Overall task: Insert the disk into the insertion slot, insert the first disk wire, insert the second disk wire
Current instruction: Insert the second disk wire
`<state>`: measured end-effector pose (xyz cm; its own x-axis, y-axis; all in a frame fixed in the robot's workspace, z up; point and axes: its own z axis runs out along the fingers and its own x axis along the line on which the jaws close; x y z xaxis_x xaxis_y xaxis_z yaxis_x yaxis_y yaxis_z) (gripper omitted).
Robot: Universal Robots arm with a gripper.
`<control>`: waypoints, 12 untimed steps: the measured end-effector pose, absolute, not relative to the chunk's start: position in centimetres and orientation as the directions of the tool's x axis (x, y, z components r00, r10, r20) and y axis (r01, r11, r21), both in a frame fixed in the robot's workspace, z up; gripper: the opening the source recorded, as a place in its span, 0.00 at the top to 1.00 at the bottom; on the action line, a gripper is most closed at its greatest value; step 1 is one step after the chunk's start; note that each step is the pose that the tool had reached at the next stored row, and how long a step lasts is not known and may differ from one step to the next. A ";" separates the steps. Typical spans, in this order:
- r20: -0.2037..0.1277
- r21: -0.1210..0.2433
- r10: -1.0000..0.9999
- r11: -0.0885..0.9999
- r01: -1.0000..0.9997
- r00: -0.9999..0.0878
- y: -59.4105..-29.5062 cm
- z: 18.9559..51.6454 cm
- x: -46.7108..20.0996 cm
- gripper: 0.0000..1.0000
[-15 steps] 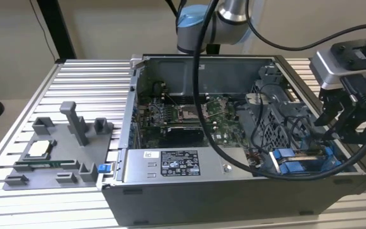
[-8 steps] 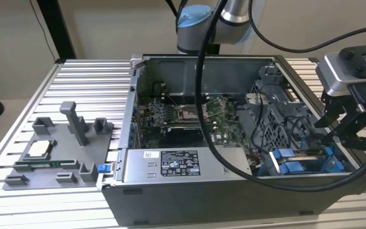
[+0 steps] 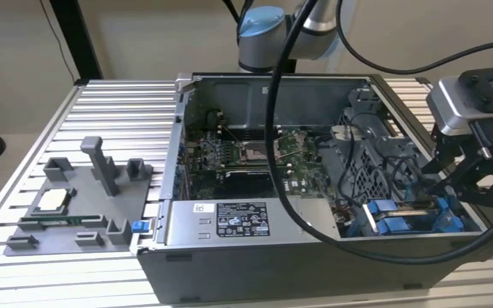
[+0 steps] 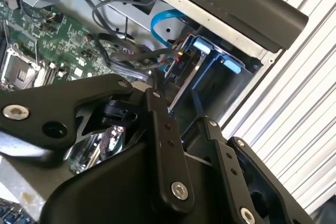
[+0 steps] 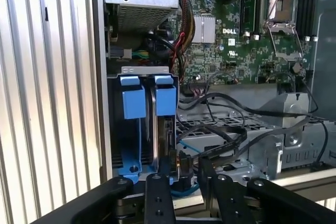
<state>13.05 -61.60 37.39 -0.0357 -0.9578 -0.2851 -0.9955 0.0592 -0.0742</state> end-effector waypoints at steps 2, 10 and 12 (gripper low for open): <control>-0.289 -0.072 -0.957 0.059 -0.996 -0.036 -61.6 37.2 13.1 0.00; -0.325 -0.069 -0.945 0.062 -0.996 -0.036 -61.6 36.8 13.1 0.00; -0.331 -0.069 -0.943 0.063 -0.996 -0.036 -61.6 36.7 13.2 0.00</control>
<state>13.18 -61.63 36.73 -0.0364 -0.9428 -0.3315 -0.9957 0.0627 -0.0689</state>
